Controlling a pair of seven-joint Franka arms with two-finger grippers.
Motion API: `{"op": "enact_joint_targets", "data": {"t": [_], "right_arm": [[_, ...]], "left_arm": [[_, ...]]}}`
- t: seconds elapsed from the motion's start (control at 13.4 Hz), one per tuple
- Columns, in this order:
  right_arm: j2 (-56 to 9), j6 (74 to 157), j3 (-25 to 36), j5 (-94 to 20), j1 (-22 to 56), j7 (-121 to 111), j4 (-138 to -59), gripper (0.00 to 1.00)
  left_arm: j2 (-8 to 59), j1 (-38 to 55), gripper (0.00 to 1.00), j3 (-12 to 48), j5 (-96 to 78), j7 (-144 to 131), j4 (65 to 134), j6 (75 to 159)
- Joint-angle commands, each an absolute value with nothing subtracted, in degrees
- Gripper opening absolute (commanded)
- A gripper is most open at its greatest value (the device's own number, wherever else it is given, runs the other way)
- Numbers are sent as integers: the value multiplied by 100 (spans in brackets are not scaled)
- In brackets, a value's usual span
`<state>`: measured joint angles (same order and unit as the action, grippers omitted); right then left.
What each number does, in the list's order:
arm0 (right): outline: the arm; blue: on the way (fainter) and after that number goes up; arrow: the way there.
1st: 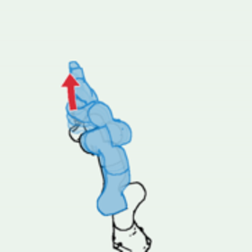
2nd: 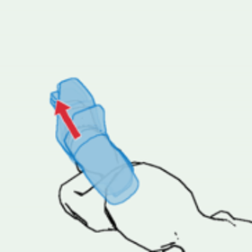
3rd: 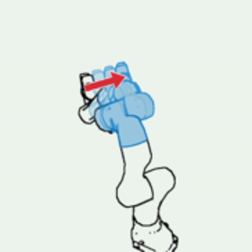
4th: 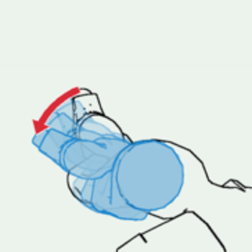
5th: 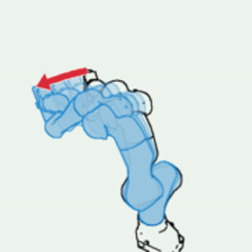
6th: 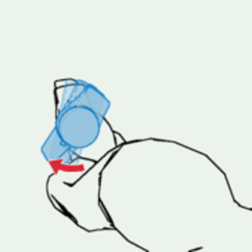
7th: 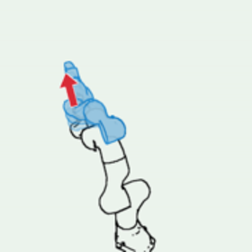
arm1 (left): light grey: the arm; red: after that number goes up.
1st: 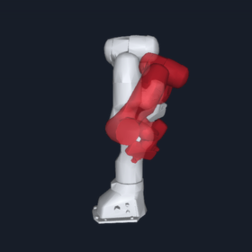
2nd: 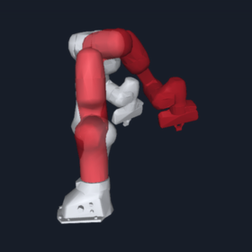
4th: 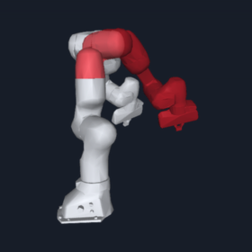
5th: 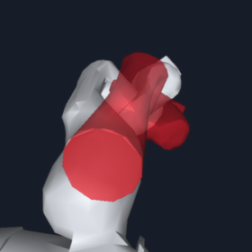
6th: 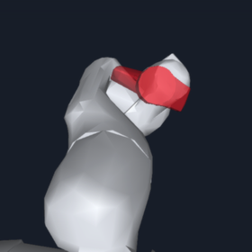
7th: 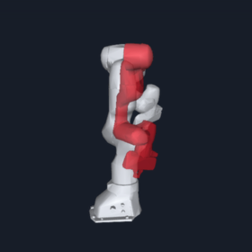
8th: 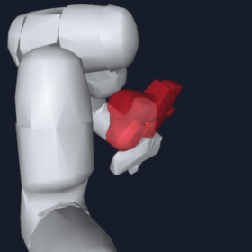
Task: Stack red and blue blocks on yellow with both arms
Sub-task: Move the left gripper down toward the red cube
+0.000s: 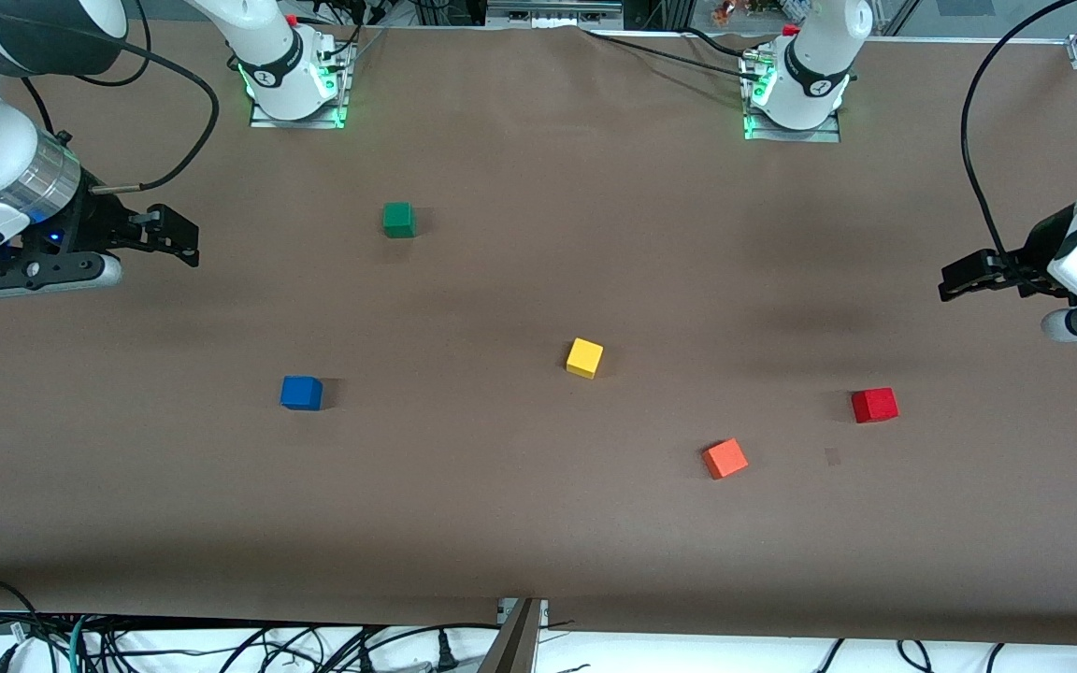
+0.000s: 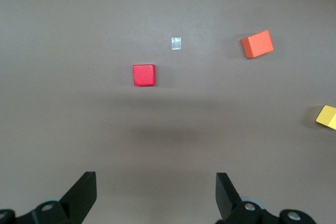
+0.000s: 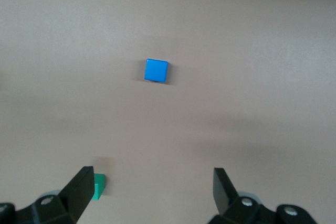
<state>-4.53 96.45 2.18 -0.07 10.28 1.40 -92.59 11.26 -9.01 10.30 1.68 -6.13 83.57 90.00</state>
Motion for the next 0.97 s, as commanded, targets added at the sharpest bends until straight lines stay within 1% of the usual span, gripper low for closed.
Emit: {"op": "enact_joint_targets", "data": {"t": [0.0,0.22,0.3,0.45,0.67,0.9], "right_arm": [[-483,9510,167,0,975,62,-9132,100],[-483,9510,167,0,976,62,-9132,100],[-483,9518,167,0,976,62,-9132,100],[-483,9510,167,0,958,62,-9123,100],[-483,9510,167,0,967,62,-9123,100],[-492,9519,167,0,993,70,-9132,100]], "left_arm": [[1257,-888,100,1028,141,-554,8112,8859],[1440,-905,100,1020,115,-536,8077,8868],[1581,-1001,100,1011,114,-449,7981,8886],[2081,-1168,100,1002,114,-308,7919,8964],[2591,-1265,100,993,158,-273,7989,9928],[3364,-1283,100,993,237,-273,8042,10615]]}}
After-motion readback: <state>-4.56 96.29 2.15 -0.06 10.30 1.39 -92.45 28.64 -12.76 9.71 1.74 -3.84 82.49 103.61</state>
